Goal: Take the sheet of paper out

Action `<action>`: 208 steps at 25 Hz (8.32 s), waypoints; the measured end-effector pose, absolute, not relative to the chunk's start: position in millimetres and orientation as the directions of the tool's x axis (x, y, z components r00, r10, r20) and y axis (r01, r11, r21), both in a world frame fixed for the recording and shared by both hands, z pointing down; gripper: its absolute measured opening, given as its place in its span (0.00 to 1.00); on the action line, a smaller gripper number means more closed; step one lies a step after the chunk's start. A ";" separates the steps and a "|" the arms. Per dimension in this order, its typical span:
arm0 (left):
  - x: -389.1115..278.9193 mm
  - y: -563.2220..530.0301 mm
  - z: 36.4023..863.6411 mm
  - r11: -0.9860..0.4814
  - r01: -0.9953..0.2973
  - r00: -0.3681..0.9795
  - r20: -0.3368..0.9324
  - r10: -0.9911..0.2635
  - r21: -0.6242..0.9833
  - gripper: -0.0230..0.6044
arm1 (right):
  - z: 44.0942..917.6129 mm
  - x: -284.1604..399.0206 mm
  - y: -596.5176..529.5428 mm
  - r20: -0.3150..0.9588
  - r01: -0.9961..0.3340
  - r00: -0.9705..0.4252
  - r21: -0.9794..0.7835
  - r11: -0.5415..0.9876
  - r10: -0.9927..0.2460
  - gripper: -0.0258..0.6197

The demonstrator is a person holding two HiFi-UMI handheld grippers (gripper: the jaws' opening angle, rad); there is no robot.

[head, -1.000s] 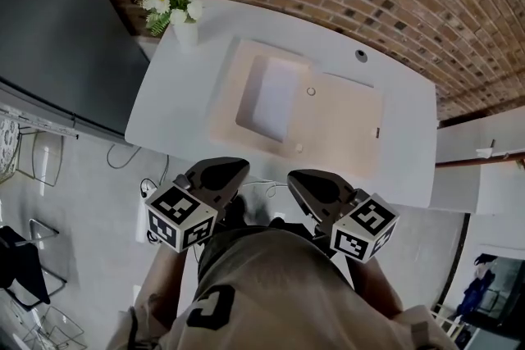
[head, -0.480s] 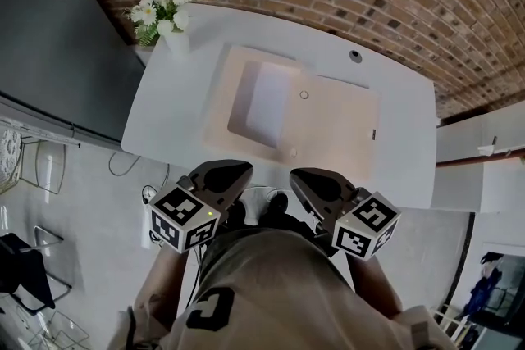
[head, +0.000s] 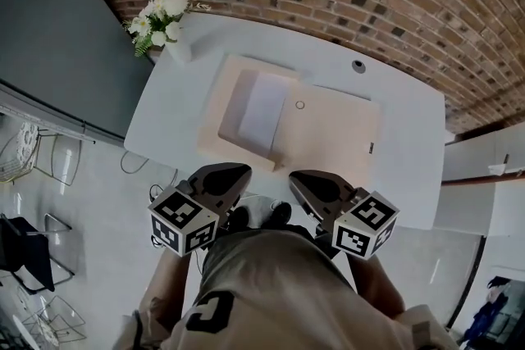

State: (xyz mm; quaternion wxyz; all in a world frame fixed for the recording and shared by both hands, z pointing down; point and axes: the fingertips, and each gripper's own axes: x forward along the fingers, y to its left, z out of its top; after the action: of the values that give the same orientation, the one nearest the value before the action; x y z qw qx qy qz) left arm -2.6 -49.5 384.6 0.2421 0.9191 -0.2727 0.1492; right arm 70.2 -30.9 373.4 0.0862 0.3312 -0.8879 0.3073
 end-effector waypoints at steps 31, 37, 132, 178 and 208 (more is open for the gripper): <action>6.2 -89.8 389.2 -0.731 -0.598 0.784 0.431 -0.447 0.330 0.06 | 408.2 98.0 -71.8 0.381 -0.618 -0.781 -0.584 0.526 -0.495 0.08; -12.8 -106.6 394.9 -0.743 -0.558 0.817 0.399 -0.415 0.369 0.06 | 433.2 77.8 -79.9 0.457 -0.637 -0.767 -0.626 0.450 -0.451 0.08; -79.1 -152.3 411.1 -0.698 -0.590 0.796 0.439 -0.417 0.406 0.06 | 621.8 72.8 -244.4 0.442 -0.386 -0.756 -0.897 -0.216 -0.483 0.40; -89.5 -146.7 409.7 -0.692 -0.621 0.769 0.455 -0.449 0.367 0.06 | 621.1 68.4 -252.3 0.535 -0.537 -0.668 -0.828 -0.163 -0.518 0.08; -68.4 -142.0 404.7 -0.735 -0.585 0.790 0.443 -0.423 0.343 0.06 | 598.1 98.4 -238.7 0.587 -0.679 -0.598 -0.733 -0.045 -0.546 0.08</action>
State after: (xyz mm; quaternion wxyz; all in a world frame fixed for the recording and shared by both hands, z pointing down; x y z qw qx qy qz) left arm -68.4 -142.0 404.7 0.2384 0.9156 -0.2754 0.1703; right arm 98.4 -238.7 598.1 0.0583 0.4445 -0.6887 0.5699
